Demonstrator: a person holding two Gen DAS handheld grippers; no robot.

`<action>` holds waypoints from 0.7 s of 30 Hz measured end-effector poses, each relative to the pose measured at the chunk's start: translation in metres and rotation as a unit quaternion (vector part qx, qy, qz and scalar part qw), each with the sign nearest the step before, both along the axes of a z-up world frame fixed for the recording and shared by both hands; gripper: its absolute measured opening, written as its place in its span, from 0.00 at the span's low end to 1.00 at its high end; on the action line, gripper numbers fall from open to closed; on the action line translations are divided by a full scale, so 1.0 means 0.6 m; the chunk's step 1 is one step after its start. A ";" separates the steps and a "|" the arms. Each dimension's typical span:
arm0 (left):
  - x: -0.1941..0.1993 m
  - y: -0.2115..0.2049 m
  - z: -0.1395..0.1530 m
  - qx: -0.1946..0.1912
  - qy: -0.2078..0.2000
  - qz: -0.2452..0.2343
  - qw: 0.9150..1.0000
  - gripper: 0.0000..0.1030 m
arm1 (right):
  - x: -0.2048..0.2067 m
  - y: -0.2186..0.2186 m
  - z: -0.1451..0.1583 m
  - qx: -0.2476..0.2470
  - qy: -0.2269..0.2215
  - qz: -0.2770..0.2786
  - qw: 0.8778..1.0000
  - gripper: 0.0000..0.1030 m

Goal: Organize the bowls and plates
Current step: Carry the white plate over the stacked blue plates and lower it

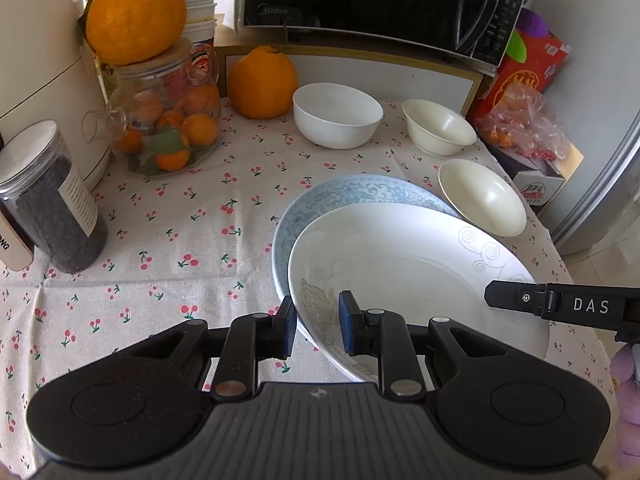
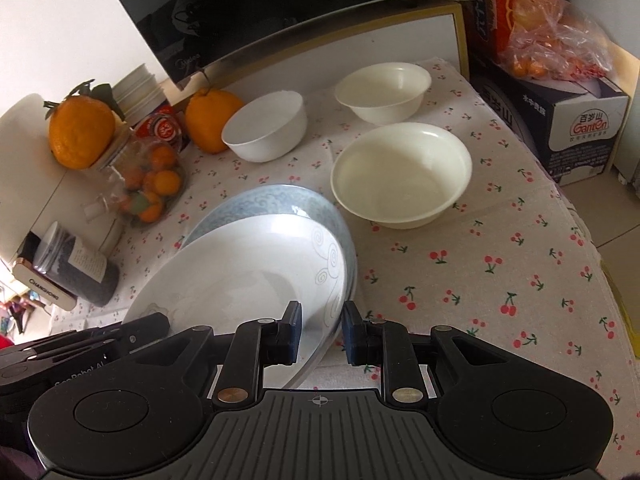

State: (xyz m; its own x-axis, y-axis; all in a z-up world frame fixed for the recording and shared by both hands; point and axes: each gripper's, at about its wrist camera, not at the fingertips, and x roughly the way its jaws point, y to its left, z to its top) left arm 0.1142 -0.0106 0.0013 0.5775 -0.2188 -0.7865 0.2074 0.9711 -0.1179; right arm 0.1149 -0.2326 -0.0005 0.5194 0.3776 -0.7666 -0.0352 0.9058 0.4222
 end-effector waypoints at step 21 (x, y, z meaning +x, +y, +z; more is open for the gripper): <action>-0.011 -0.043 -0.021 0.119 -0.039 -0.033 0.992 0.20 | -0.007 0.028 0.003 -0.072 -0.016 0.018 0.997 0.21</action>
State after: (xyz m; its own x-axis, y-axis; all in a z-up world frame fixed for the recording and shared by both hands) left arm 0.1079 -0.0364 -0.0113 0.6294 -0.0718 -0.7737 0.2717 0.9532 0.1325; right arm 0.1109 -0.2156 0.0012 0.5325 0.2840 -0.7974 -0.0806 0.9548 0.2862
